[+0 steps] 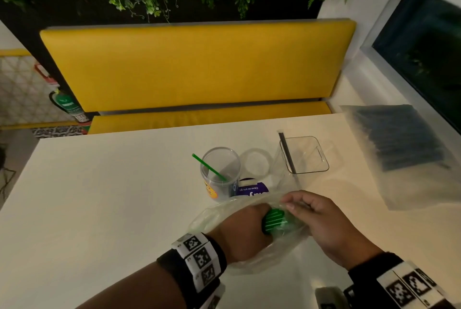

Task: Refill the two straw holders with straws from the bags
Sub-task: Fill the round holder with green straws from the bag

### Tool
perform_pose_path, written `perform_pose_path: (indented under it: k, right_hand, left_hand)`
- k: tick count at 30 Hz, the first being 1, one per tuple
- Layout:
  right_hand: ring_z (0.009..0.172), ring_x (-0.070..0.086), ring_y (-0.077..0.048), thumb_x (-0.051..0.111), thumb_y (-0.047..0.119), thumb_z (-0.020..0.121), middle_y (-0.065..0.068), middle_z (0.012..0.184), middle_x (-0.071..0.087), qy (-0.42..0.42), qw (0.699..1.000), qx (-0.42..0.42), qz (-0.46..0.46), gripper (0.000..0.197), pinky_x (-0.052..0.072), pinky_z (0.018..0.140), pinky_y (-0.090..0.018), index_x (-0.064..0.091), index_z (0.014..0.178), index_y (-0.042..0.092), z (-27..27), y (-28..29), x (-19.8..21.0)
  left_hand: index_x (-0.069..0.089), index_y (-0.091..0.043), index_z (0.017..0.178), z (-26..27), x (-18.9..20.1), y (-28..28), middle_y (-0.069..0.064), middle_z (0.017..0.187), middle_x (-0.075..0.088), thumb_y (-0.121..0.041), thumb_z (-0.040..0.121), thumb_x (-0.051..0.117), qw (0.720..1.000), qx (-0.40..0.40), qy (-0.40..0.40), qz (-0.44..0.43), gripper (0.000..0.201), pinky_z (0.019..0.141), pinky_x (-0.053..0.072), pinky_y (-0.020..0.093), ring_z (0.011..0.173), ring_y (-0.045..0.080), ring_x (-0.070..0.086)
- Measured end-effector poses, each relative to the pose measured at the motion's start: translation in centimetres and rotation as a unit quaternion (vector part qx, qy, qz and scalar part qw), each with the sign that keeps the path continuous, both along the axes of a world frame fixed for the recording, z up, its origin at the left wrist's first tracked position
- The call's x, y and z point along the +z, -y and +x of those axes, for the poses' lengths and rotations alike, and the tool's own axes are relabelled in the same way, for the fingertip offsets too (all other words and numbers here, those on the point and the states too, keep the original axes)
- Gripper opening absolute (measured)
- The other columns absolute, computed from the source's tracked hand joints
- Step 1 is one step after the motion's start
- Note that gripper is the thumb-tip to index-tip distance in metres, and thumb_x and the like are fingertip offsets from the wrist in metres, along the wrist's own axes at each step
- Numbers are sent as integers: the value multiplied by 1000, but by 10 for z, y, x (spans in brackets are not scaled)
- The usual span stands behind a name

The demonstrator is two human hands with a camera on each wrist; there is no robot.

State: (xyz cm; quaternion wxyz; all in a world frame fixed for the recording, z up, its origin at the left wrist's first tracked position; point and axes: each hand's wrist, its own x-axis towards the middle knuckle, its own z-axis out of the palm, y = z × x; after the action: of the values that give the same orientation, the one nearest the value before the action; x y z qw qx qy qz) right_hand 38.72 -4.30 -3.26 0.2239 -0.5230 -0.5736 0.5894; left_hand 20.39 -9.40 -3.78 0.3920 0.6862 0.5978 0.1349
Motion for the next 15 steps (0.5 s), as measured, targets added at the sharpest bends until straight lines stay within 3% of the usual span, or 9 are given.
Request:
perform_pose_path:
  k: [3, 6, 9, 12, 15]
  right_hand:
    - [81, 66, -17, 55, 1, 94, 0, 85, 74, 29, 999, -5, 31, 36, 51, 68, -31, 76, 81, 27, -1, -3, -6]
    - [83, 63, -9, 48, -16, 84, 4, 90, 69, 98, 989, 6, 114, 52, 50, 77, -29, 73, 68, 27, -1, -4, -15]
    - [83, 62, -14, 44, -25, 73, -1, 89, 68, 119, 984, 4, 134, 58, 48, 72, -17, 69, 60, 26, 1, -5, -22]
    - [83, 66, -15, 61, -19, 72, 2, 86, 70, 148, 978, 36, 142, 54, 53, 75, -18, 70, 70, 34, 4, -1, -27]
    - [75, 64, -7, 70, -5, 72, 6, 75, 66, 174, 972, 22, 153, 48, 49, 68, -15, 68, 73, 43, 5, 5, -36]
  left_hand:
    - [58, -31, 99, 0, -3, 5, -12, 93, 64, -27, 91, 59, 999, 41, 4, 23, 9, 74, 40, 17, 83, 6, 56]
    - [62, -31, 107, 1, -7, 6, -12, 99, 66, -22, 90, 58, 996, 91, 9, 11, 20, 81, 43, 19, 87, 6, 57]
    - [61, -24, 101, -1, 4, 8, -4, 96, 67, -20, 85, 61, 999, 31, 21, -16, 16, 79, 50, 28, 86, 14, 60]
    - [57, -23, 94, 0, 24, 14, -4, 87, 65, -17, 81, 67, 998, -39, 53, 8, 16, 66, 43, 25, 76, 14, 57]
    - [61, -27, 96, -1, 66, 14, -15, 79, 61, -11, 83, 74, 977, -15, 205, 53, 25, 67, 45, 15, 71, 0, 56]
